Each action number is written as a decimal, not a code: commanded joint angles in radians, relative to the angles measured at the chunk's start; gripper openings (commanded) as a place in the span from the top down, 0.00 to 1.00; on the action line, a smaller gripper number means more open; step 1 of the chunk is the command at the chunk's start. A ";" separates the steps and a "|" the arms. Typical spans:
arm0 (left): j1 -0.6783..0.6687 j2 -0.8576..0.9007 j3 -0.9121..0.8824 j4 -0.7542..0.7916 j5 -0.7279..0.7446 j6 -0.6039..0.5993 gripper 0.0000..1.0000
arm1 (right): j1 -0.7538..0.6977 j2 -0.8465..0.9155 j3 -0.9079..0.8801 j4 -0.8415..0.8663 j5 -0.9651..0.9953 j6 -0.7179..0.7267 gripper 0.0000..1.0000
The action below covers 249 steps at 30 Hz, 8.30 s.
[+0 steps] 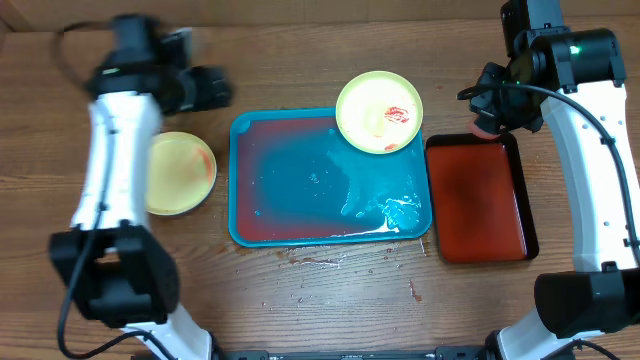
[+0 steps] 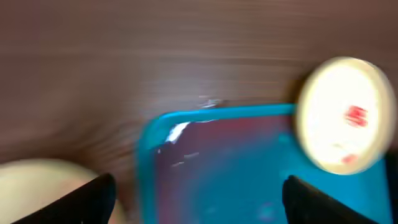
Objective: Clean dirty plates on tray and stack at the side
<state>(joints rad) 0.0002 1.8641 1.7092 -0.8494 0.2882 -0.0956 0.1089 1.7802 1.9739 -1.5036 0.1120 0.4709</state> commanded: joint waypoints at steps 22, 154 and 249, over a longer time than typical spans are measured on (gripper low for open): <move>-0.375 0.538 0.435 -0.072 -0.089 -0.288 0.41 | -0.004 -0.018 0.023 -0.014 0.010 0.000 0.96; -0.277 0.615 0.406 -0.507 -0.156 -0.267 0.96 | 0.358 0.540 -0.032 0.464 -0.381 0.244 0.96; -0.224 0.615 0.406 -0.512 -0.157 -0.195 0.96 | 0.356 0.793 0.106 0.520 -0.332 0.027 0.96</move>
<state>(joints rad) -0.2283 2.4596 2.1193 -1.3605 0.1711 -0.3115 0.4706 2.4615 2.1017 -1.0290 0.0486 0.5076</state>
